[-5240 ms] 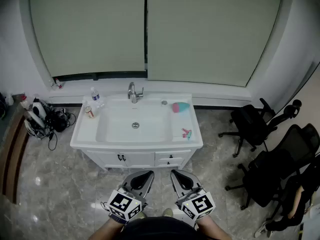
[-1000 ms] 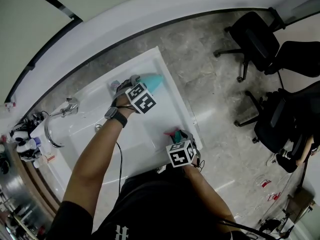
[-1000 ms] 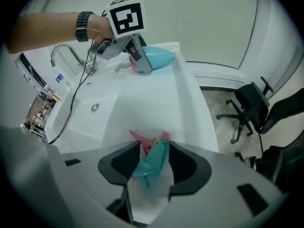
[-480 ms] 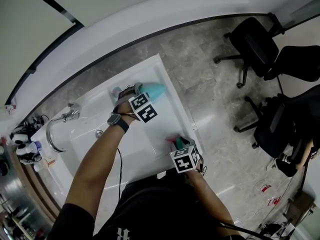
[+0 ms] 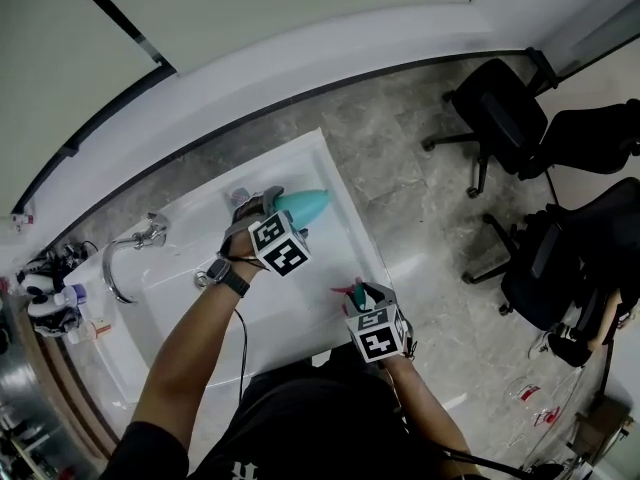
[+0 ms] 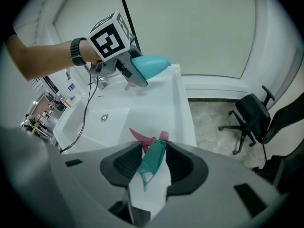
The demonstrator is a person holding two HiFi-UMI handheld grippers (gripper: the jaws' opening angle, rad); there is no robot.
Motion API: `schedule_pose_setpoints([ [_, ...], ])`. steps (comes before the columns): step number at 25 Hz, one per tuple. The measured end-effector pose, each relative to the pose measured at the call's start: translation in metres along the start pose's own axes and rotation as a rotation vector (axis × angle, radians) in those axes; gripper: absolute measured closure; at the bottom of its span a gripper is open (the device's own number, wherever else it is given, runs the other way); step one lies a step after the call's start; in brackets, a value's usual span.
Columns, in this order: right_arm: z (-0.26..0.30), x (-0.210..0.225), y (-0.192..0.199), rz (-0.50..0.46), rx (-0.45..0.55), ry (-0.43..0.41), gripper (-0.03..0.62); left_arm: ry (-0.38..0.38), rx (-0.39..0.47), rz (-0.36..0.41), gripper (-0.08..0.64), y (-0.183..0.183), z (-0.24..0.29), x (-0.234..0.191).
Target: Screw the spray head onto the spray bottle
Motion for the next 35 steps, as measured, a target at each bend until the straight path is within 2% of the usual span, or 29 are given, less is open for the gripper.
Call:
schedule_pose_setpoints([
  [9,-0.102,-0.028,-0.063,-0.1,0.189,0.063,0.434,-0.043,0.212,-0.099,0.132,-0.001,-0.131,0.011],
  [17,-0.167,-0.064,-0.099,-0.206,0.305,0.127,0.434,-0.127,0.344,-0.113,0.13,0.016,-0.23,0.017],
  [27,-0.201,-0.097,-0.116,-0.291,0.359,0.154,0.434,-0.177,0.388,-0.109,0.13,0.042,-0.274,0.027],
  [35,-0.228,-0.104,-0.125,-0.324,0.396,0.183,0.434,-0.195,0.447,-0.107,0.13,0.038,-0.302,0.033],
])
Point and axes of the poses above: the fingertips, and each gripper's own axes: z forward along the fingers, x to its right, y out of its underside, the point moved 1 cm from there along -z, backward along the fingers, and after that the axes turned 13 degrees about -z, right-handed, at the moved point
